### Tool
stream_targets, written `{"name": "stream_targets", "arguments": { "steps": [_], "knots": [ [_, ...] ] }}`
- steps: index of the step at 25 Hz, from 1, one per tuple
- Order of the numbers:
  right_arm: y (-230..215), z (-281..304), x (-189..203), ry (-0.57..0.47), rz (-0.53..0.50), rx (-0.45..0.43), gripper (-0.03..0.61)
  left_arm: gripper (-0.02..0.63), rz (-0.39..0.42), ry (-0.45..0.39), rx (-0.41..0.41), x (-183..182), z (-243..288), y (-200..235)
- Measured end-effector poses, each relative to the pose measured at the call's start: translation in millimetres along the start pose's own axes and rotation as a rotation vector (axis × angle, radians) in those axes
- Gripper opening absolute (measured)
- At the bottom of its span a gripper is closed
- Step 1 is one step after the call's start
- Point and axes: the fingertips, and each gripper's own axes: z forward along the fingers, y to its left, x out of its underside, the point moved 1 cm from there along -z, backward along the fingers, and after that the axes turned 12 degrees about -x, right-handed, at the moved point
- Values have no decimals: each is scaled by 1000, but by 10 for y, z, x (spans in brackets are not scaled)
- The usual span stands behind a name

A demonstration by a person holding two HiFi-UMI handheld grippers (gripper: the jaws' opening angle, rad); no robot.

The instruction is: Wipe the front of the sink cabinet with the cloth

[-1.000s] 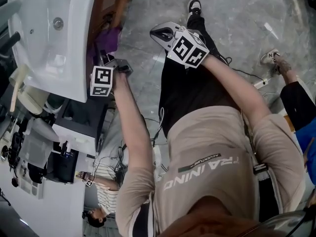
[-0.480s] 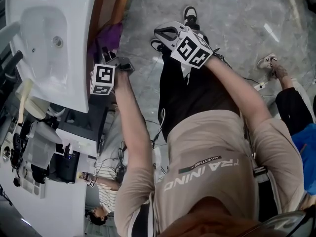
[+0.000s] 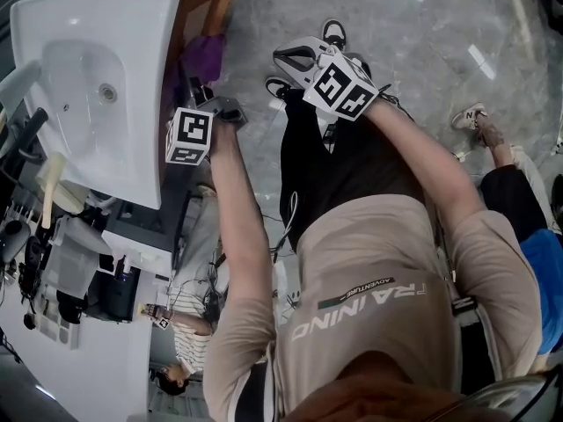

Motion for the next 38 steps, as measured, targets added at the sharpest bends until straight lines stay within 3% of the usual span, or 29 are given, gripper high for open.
{"name": "stream_targets", "arguments": {
  "steps": [18,28,33,38],
  "knots": [
    [-558,-190,-161,7,-14,2,12,40,-15,-20,93,-120,501,-973],
    [-667,-225,-239,-38,4,41,12,40,53,-23,322,-56,581,-1599],
    [-582,-134,-27,-15,21,54,12,40,10,-26,336,118,383,-1381],
    [-213,182,246,25,47,34,12,40,-70,9,293,429,58,-653]
  ]
}}
